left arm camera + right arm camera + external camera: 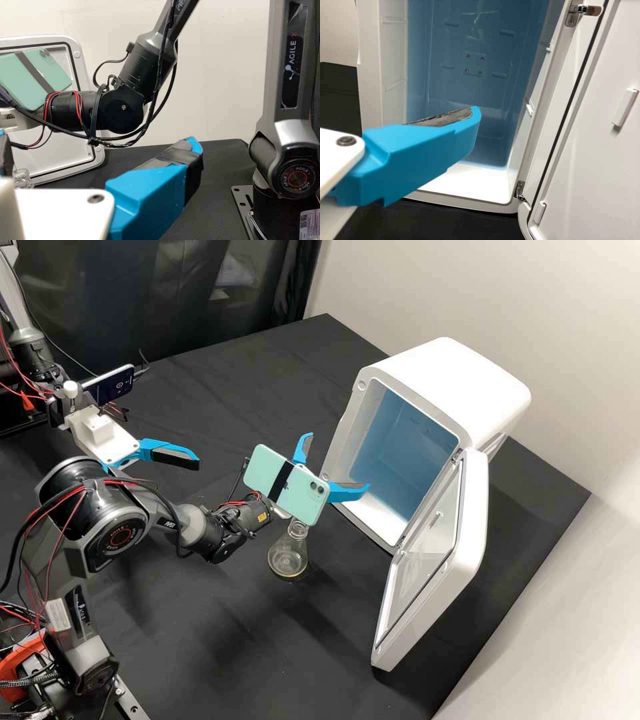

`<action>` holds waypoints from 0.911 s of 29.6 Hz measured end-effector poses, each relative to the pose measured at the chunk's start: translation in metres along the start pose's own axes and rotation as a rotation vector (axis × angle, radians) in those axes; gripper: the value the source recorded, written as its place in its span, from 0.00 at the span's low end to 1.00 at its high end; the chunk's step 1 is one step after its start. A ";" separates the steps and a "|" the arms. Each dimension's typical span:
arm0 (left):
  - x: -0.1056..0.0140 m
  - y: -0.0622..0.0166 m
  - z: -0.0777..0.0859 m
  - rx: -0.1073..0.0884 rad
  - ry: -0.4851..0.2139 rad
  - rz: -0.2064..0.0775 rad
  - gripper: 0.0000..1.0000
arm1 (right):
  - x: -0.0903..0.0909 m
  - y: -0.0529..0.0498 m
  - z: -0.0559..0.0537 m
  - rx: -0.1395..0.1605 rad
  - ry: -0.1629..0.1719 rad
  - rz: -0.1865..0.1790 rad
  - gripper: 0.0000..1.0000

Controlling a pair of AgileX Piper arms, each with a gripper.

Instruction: Place the flask in the incubator

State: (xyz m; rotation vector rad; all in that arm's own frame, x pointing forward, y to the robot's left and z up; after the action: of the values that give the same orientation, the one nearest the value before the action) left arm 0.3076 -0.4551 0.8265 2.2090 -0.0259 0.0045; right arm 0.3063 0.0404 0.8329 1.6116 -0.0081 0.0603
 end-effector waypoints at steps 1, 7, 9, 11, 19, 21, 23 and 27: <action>0.000 0.0000 0.000 0.000 0.000 0.000 1.00 | 0.000 0.000 0.000 0.000 0.000 0.000 1.00; 0.000 0.0000 0.000 0.000 0.000 0.000 1.00 | 0.000 0.000 0.000 0.000 0.000 0.000 1.00; 0.000 -0.0006 0.000 0.000 0.000 -0.002 1.00 | 0.000 0.000 0.000 0.000 0.000 0.000 1.00; -0.001 -0.0043 -0.001 0.000 0.002 -0.014 1.00 | 0.000 0.000 0.000 0.000 0.000 0.000 1.00; -0.004 -0.0090 -0.001 0.000 0.005 -0.035 1.00 | 0.000 0.000 0.000 0.000 0.000 0.000 1.00; -0.005 -0.0072 -0.001 0.000 0.004 -0.029 1.00 | 0.000 0.000 0.000 0.000 0.000 0.000 1.00; -0.006 -0.0065 -0.002 0.000 0.006 -0.027 1.00 | 0.000 0.000 0.000 0.000 0.000 0.000 1.00; -0.017 -0.0163 -0.008 -0.001 0.029 -0.063 1.00 | 0.000 0.000 0.000 0.000 0.000 0.000 1.00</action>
State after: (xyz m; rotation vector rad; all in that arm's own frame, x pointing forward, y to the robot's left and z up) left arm 0.2908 -0.4387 0.8179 2.2074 0.0596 0.0018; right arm 0.3063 0.0404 0.8329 1.6116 -0.0081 0.0603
